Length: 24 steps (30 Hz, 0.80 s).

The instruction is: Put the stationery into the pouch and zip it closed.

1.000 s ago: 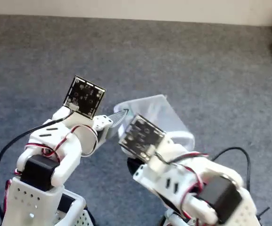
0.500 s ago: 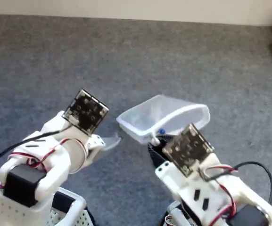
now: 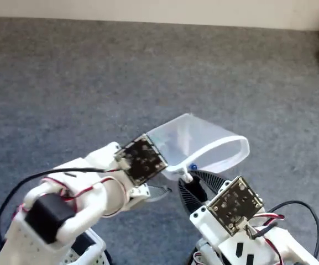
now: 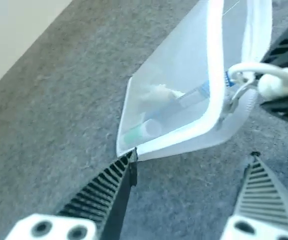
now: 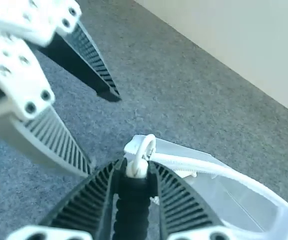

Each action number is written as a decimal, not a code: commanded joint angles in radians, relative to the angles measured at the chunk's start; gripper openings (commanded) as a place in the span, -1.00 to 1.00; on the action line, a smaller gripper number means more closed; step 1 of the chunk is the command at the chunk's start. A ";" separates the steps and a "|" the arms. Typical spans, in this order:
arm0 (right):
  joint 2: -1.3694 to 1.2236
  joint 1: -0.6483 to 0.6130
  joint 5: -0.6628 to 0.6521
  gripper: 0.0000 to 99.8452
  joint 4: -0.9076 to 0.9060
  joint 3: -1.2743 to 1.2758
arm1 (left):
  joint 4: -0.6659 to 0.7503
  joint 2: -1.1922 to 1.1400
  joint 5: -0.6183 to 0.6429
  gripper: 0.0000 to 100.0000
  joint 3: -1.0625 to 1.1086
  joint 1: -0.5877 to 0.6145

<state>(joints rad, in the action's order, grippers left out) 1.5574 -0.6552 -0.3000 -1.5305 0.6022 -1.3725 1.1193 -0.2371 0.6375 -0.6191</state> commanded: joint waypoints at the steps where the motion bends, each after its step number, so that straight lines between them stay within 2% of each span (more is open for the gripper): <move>1: 0.005 0.010 -0.011 -0.99 0.033 -0.010 | 0.084 0.012 0.015 -0.36 0.035 -0.045; 6: 0.007 0.010 -0.011 -0.99 0.031 -0.012 | 0.184 0.012 0.018 -0.37 0.099 -0.058; 13: 0.007 0.010 -0.008 -0.99 0.025 -0.010 | 0.385 0.012 0.038 -0.48 0.229 -0.061; 16: 0.007 0.010 0.037 -0.99 0.025 -0.010 | 0.454 0.012 0.038 -0.52 0.285 -0.061; 24: 0.008 0.010 0.046 -0.99 0.044 0.061 | 0.548 0.012 0.040 -0.79 0.335 -0.062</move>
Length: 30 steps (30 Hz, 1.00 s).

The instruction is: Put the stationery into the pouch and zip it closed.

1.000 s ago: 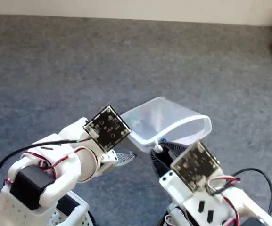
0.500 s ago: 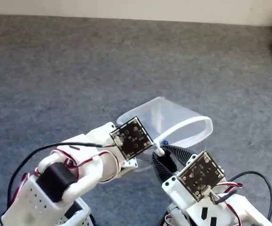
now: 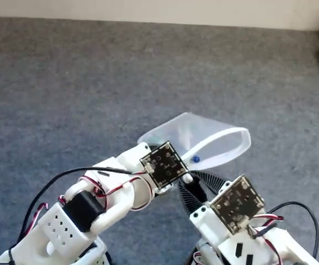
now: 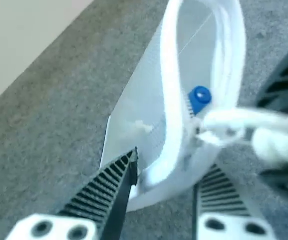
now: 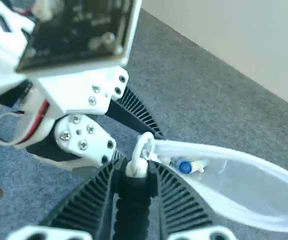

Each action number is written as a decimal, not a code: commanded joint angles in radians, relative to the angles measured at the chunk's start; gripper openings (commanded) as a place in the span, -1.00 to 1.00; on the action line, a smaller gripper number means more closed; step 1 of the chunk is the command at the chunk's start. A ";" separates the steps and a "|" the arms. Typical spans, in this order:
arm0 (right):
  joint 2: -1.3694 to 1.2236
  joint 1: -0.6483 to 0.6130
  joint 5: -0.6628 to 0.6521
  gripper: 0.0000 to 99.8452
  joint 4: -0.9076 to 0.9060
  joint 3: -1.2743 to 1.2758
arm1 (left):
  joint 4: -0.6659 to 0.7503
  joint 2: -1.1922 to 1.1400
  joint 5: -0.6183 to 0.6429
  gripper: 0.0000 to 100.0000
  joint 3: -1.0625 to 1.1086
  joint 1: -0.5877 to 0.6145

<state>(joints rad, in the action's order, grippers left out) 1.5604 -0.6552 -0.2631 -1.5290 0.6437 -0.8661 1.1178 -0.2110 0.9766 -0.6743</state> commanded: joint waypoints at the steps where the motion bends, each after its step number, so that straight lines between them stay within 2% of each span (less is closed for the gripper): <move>1: 0.005 0.010 0.009 -0.99 0.047 0.025 | 0.043 0.013 0.014 -0.84 -0.002 -0.007; 4: 0.005 0.012 0.009 -0.99 0.047 0.024 | 0.041 0.013 0.017 -1.00 -0.002 -0.005; 7: 0.005 0.071 0.006 -0.99 0.062 0.024 | 0.038 0.013 0.018 -0.99 -0.002 -0.005; 14: -0.001 0.417 0.000 -0.99 0.302 0.076 | -0.003 0.015 0.020 -0.99 0.036 0.002; 21: -0.004 0.792 -0.061 -0.99 0.720 0.321 | 0.002 0.015 0.017 -0.99 0.047 0.053; 30: -0.005 0.995 -0.147 -0.99 0.932 0.512 | -0.002 0.015 0.018 -0.99 0.047 0.051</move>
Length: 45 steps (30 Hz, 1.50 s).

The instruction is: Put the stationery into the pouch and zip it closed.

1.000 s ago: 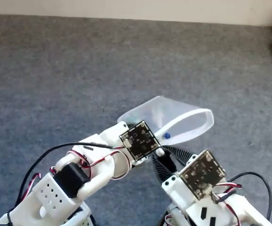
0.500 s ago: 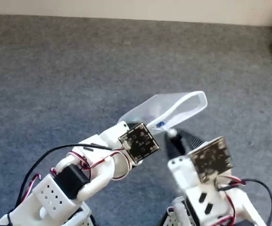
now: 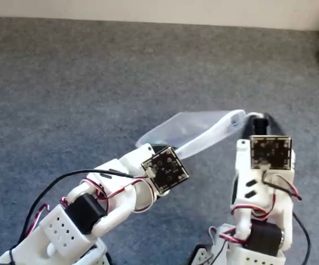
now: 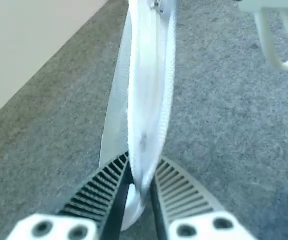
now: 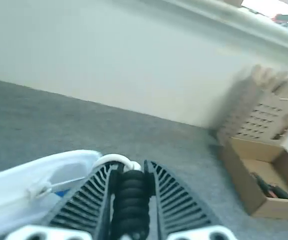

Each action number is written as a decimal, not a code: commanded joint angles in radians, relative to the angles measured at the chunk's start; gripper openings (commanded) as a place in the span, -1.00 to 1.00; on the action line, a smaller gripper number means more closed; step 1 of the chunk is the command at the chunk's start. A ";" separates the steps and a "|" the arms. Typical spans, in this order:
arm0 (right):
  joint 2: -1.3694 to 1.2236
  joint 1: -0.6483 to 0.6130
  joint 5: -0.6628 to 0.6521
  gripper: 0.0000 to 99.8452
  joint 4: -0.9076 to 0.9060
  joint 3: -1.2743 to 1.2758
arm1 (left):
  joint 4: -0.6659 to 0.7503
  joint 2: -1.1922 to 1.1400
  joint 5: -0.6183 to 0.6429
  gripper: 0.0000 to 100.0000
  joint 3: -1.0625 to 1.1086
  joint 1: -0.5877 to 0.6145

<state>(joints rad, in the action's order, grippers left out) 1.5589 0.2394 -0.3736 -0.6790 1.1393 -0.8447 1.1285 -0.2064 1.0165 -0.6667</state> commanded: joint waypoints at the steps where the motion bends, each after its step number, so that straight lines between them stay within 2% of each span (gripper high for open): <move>1: -0.004 0.120 -0.049 -0.99 0.102 0.036 | -0.025 0.004 0.014 -0.99 0.007 0.044; 7: -0.004 0.225 -0.101 -0.99 0.213 0.160 | -0.025 0.004 0.014 -0.99 0.007 0.045; 12: -0.004 0.305 -0.127 -0.99 0.231 0.202 | -0.025 0.004 0.014 -0.99 0.007 0.082; 17: 0.005 0.315 -0.124 -0.99 0.213 0.220 | -0.025 0.004 0.014 -0.99 0.001 0.122; 21: 0.007 0.306 -0.118 -0.75 0.038 0.211 | -0.034 0.004 0.009 -0.94 -0.001 0.119; 24: 0.007 0.286 -0.118 -0.58 -0.085 0.170 | -0.087 0.004 0.015 -0.67 -0.030 0.125; 26: 0.007 0.291 -0.118 -0.57 -0.176 0.128 | -0.160 0.004 0.044 -0.51 -0.074 0.127; 29: 0.007 0.314 -0.118 -0.57 -0.325 0.036 | -0.290 0.004 0.138 -0.46 -0.176 0.127; 33: 0.007 0.334 -0.120 -0.57 -0.506 -0.074 | -0.448 0.004 0.140 -0.46 -0.314 0.145; 38: 0.007 0.306 -0.120 -0.57 -0.638 -0.127 | -0.496 0.005 0.143 -0.50 -0.374 0.348; 42: 0.007 0.176 -0.120 -0.57 -0.716 -0.122 | -0.496 0.065 0.138 -0.71 -0.326 0.515; 45: 0.007 0.067 -0.114 -0.65 -0.774 -0.093 | -0.493 0.159 0.137 -0.94 -0.243 0.584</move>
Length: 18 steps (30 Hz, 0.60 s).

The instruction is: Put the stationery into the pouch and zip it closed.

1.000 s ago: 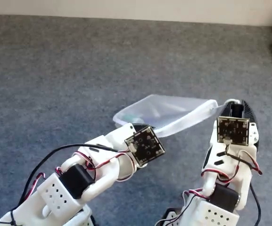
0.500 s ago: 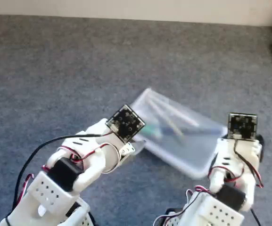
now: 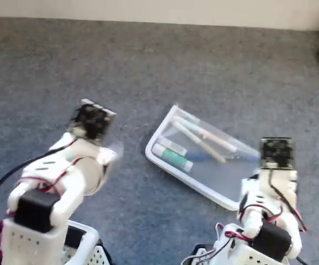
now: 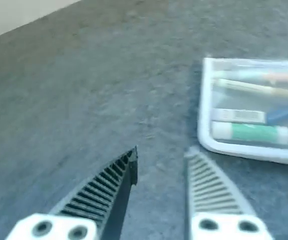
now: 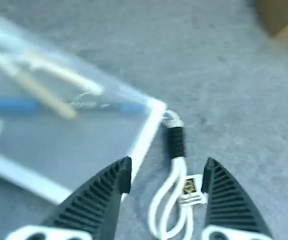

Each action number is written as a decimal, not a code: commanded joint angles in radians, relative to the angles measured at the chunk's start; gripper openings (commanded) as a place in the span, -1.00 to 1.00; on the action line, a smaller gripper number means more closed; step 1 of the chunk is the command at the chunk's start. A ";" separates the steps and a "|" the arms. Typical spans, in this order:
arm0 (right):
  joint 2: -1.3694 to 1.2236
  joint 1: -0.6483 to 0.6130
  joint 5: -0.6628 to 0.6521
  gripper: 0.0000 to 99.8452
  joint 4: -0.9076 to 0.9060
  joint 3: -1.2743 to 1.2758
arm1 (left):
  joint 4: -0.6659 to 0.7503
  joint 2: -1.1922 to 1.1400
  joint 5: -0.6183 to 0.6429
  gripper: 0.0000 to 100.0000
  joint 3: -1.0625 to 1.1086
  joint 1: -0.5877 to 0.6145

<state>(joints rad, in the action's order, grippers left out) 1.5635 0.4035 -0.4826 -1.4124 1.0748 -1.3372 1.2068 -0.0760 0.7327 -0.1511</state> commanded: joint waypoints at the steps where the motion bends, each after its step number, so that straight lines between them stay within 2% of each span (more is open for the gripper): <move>1: 0.002 -0.124 0.018 -0.72 -0.038 -0.024 | 0.012 0.114 0.006 -1.00 0.076 0.084; 6: 0.002 -0.197 0.158 -0.97 0.059 0.030 | 0.115 0.302 0.006 -0.99 0.262 0.176; 10: 0.002 -0.275 0.209 -0.97 0.137 0.145 | 0.170 0.467 0.006 -0.99 0.423 0.251; 14: 0.002 -0.351 0.287 -0.97 0.228 0.252 | 0.180 0.625 0.005 -0.99 0.585 0.260; 18: 0.002 -0.407 0.399 -0.97 0.295 0.344 | 0.181 0.611 0.005 -0.99 0.690 0.265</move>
<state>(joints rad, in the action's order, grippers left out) 1.5620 0.0399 -0.1511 -1.1730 1.3970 -1.1822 1.8128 -0.0760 1.3894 0.1036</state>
